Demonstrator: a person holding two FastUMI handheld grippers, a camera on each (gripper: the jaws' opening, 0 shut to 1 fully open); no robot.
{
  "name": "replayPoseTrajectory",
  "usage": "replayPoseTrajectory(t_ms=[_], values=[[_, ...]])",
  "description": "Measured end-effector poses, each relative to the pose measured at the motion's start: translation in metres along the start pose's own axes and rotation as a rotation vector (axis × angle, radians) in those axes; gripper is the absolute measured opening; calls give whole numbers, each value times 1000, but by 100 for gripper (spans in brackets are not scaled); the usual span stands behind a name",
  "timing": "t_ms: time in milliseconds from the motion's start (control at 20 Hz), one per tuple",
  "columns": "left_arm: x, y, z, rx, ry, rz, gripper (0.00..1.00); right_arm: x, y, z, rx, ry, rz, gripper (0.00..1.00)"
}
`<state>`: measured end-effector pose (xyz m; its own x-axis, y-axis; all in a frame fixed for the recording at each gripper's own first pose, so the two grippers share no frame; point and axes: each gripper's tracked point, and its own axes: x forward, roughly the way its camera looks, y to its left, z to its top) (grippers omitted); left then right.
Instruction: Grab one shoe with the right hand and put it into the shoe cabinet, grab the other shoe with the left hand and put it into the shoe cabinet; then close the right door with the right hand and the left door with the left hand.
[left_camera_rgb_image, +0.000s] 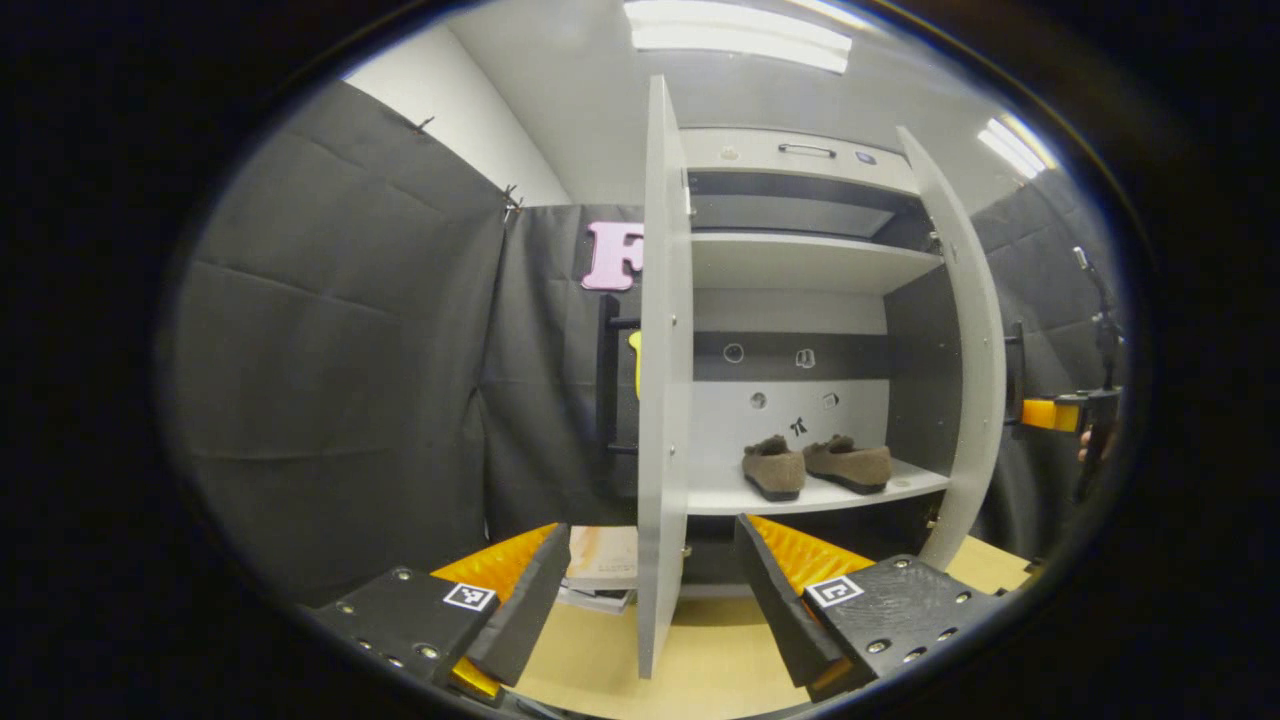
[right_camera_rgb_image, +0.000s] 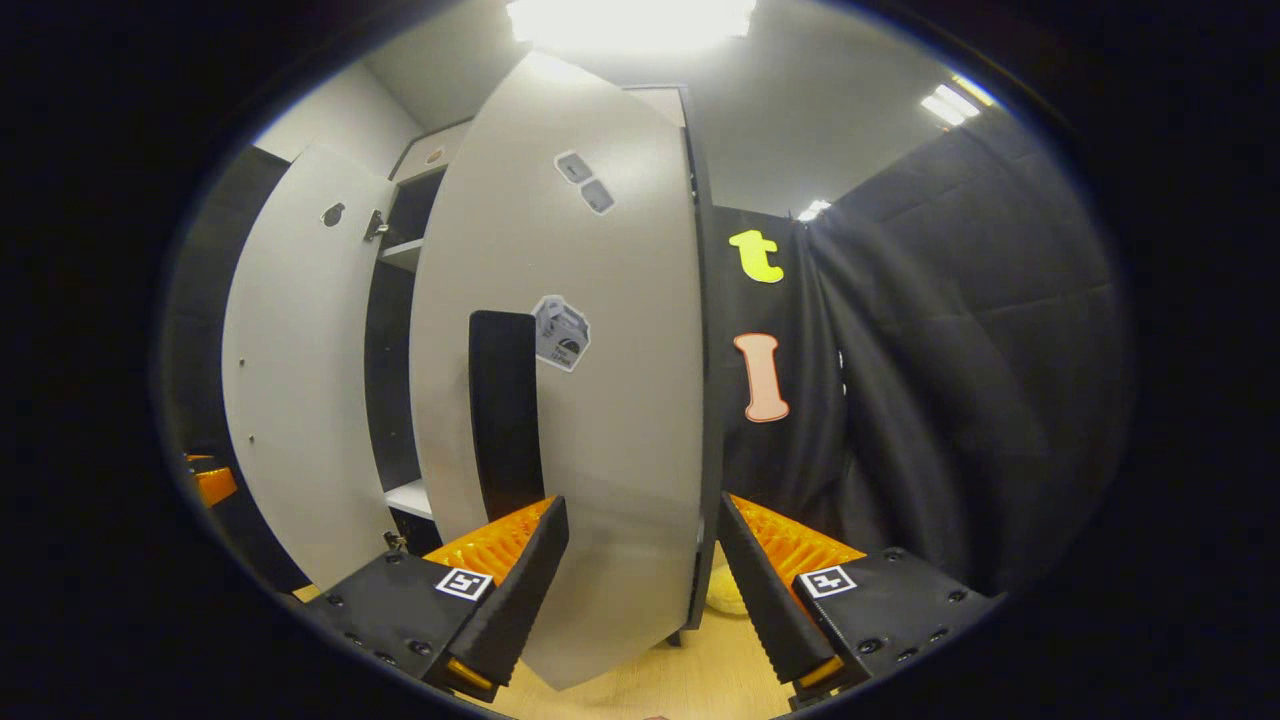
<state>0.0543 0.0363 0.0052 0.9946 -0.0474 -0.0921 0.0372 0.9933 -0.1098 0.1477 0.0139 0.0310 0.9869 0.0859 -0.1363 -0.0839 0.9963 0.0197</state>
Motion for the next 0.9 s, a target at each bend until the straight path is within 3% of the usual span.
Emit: replayPoseTrajectory(t_ms=[200, 450, 550, 900], values=[[-5, 14, -1, 6, 3, 41, 96, 28, 23, -14, 5, 52, 62, 96], [-10, 33, 2, 13, 2, 91, 99, 41, 26, -21, 33, 68, 84, 92], [-9, 45, 9, 31, -8, 119, 99, 39, 16, -28, 34, 77, 69, 96], [23, 95, 38, 32, -36, 206, 89, 2, -39, -41, 28, 52, 2, 96]])
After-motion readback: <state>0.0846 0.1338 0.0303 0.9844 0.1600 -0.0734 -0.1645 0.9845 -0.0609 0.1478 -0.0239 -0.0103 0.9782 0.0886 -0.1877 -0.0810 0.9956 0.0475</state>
